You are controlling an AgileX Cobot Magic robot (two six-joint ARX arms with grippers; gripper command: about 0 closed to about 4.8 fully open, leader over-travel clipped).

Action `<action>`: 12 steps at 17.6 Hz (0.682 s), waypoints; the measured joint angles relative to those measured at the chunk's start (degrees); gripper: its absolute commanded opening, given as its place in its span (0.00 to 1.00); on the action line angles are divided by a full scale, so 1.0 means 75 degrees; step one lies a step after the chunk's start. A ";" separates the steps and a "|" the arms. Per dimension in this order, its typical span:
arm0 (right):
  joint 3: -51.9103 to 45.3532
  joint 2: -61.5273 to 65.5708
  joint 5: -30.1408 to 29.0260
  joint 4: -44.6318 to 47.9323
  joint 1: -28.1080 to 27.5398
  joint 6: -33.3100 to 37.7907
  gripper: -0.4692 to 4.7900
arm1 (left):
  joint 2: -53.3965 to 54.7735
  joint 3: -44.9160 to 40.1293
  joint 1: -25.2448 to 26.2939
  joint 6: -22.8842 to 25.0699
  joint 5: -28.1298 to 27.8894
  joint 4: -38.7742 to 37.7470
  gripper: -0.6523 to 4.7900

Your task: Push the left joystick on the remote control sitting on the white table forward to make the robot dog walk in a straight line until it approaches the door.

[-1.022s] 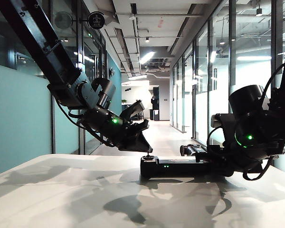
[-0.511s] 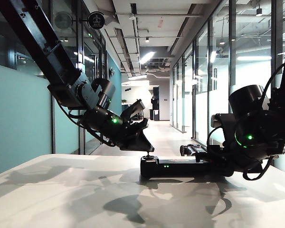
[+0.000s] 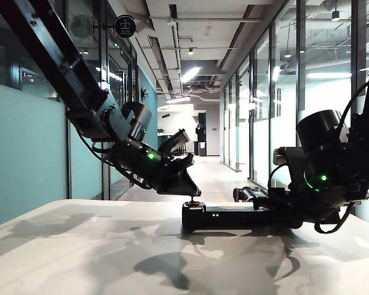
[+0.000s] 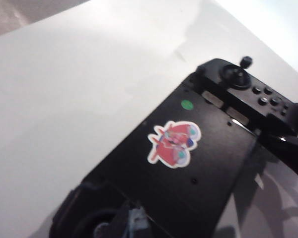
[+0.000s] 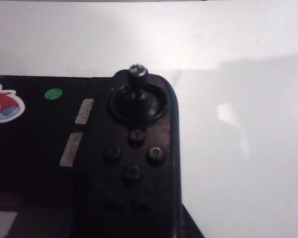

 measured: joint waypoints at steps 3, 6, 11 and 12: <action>0.0000 0.0003 0.0000 0.0009 -0.0003 -0.0003 0.42 | 0.0029 0.0026 -0.0009 0.0079 0.0064 -0.0099 0.11; 0.0000 0.0006 0.0003 0.0009 -0.0003 -0.0003 0.42 | 0.0029 0.0026 -0.0006 0.0082 0.0061 -0.0102 0.11; 0.0000 0.0006 0.0000 0.0012 -0.0003 -0.0003 0.42 | 0.0026 0.0029 -0.0012 0.0055 -0.0344 -0.0076 0.11; 0.0003 0.0006 0.0000 0.0012 0.0000 -0.0003 0.42 | 0.0026 0.0029 -0.0015 0.0055 -0.0440 -0.0076 0.11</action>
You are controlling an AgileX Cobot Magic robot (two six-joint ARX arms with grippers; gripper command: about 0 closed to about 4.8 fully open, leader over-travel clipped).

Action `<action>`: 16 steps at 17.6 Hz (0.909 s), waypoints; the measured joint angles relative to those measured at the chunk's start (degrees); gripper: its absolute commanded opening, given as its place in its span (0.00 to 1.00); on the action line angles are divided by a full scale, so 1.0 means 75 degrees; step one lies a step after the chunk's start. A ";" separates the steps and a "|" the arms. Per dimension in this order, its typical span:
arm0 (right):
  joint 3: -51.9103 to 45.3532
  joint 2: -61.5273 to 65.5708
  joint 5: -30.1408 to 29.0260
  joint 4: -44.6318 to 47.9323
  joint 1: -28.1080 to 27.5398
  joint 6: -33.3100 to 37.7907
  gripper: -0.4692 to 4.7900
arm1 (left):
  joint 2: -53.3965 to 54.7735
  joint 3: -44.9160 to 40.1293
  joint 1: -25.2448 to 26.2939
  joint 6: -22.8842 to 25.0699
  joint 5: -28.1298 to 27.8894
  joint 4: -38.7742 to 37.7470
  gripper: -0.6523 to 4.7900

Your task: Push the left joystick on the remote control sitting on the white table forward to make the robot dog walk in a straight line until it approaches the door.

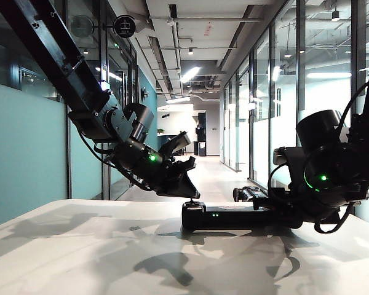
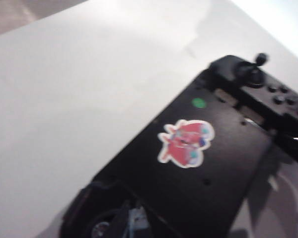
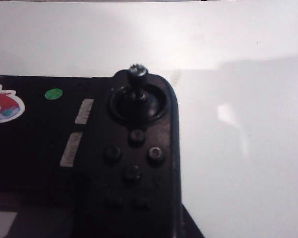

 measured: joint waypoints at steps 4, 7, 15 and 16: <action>0.0006 0.0000 0.0000 0.0000 0.0000 0.0000 0.42 | 0.0000 0.0003 0.0003 0.0026 0.0015 -0.0003 0.11; 0.0006 0.0000 0.0000 0.0000 0.0000 0.0000 0.42 | 0.0000 0.0140 0.0006 0.0026 -0.0009 -0.0277 0.11; 0.0006 0.0000 0.0000 0.0000 0.0000 0.0000 0.42 | 0.0000 0.0140 0.0003 0.0026 -0.0015 -0.0277 0.11; 0.0006 0.0000 0.0000 0.0000 0.0000 0.0000 0.42 | 0.0000 0.0140 0.0003 0.0026 -0.0015 -0.0280 0.11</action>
